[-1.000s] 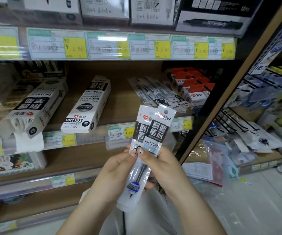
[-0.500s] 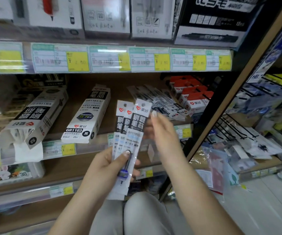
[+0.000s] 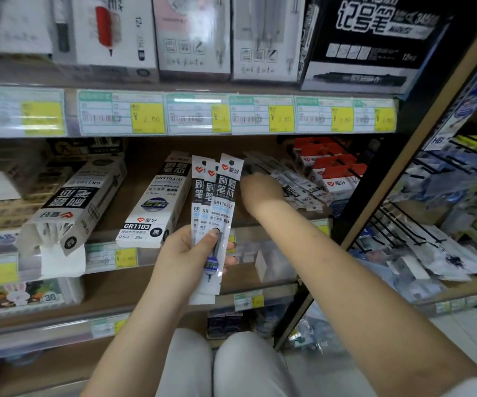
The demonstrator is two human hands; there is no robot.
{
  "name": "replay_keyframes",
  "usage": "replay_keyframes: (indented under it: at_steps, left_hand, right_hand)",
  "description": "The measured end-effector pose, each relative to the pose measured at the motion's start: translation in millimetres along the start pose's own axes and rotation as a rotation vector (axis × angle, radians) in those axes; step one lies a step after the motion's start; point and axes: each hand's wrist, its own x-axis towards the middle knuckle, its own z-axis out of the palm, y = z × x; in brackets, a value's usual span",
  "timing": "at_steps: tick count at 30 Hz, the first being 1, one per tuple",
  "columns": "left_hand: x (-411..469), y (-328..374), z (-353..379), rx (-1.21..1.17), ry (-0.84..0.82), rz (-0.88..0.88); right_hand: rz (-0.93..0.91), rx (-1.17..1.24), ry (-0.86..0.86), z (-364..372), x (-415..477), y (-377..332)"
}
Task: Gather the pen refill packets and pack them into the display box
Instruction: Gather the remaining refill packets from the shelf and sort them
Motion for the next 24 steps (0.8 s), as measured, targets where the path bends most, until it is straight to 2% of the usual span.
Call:
replay_keyframes:
  at_steps: [6, 10, 13, 16, 19, 24]
  left_hand:
    - [-3, 1, -3, 0.011, -0.005, 0.0]
    - [-7, 0, -7, -0.005, 0.018, 0.001]
    - [-11, -3, -9, -0.008, 0.021, 0.0]
    - [-12, -8, -9, 0.009, 0.01, -0.02]
    - [-13, -15, -9, -0.016, -0.01, -0.079]
    - [-19, -19, -6, -0.076, -0.104, -0.199]
  right_hand:
    - [-0.007, 0.018, 0.158, -4, 0, -1]
    - [0.053, 0.077, 0.253, -20, -9, 10]
    - [0.168, 0.329, 0.326, -24, -21, 33]
    - [0.157, 0.668, 0.502, -18, -48, 56]
    - [0.124, 0.85, 0.413, -19, -82, 73]
    - [-0.094, 1.176, 0.008, -42, -126, 93]
